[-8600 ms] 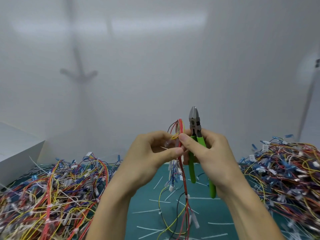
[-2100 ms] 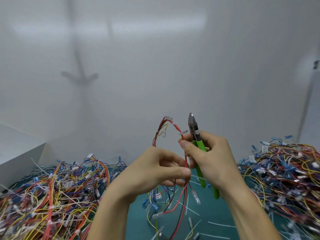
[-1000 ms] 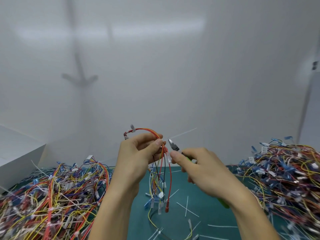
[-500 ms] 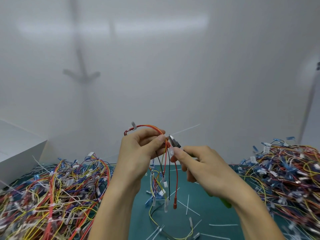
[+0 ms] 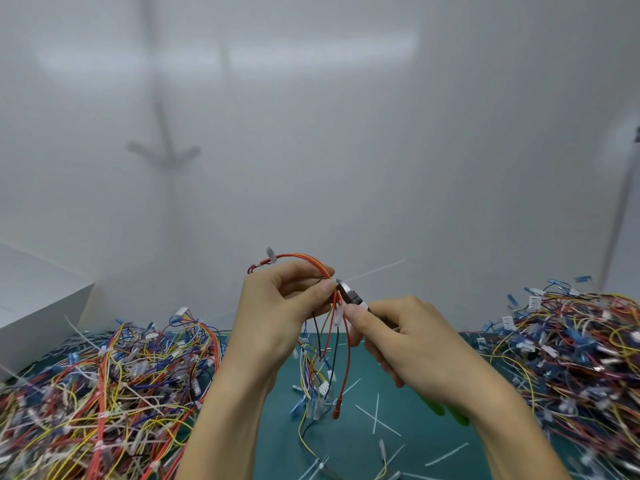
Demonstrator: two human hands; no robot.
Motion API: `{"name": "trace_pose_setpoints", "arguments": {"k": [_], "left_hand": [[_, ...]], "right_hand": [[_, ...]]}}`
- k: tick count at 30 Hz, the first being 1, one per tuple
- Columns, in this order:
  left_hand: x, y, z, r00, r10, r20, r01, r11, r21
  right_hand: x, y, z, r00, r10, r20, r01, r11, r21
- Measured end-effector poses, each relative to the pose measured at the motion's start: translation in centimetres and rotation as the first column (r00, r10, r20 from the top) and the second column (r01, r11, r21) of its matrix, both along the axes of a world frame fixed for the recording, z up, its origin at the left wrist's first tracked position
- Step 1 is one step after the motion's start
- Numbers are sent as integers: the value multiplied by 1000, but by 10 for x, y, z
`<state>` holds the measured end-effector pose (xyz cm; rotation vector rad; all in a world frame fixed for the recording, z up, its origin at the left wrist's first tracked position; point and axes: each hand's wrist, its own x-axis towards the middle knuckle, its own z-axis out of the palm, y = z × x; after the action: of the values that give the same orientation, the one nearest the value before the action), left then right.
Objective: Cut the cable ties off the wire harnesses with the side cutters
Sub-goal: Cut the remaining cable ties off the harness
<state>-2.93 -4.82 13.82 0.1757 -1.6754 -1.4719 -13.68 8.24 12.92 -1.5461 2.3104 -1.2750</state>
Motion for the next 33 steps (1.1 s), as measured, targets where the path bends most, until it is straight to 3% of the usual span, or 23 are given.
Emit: {"name": "trace_pose_setpoints", "arguments": {"k": [33], "left_hand": [[1, -1, 0, 999, -30, 24, 29, 999, 39]], "right_hand": [[-4, 2, 2, 990, -52, -129, 49, 998, -29]]}}
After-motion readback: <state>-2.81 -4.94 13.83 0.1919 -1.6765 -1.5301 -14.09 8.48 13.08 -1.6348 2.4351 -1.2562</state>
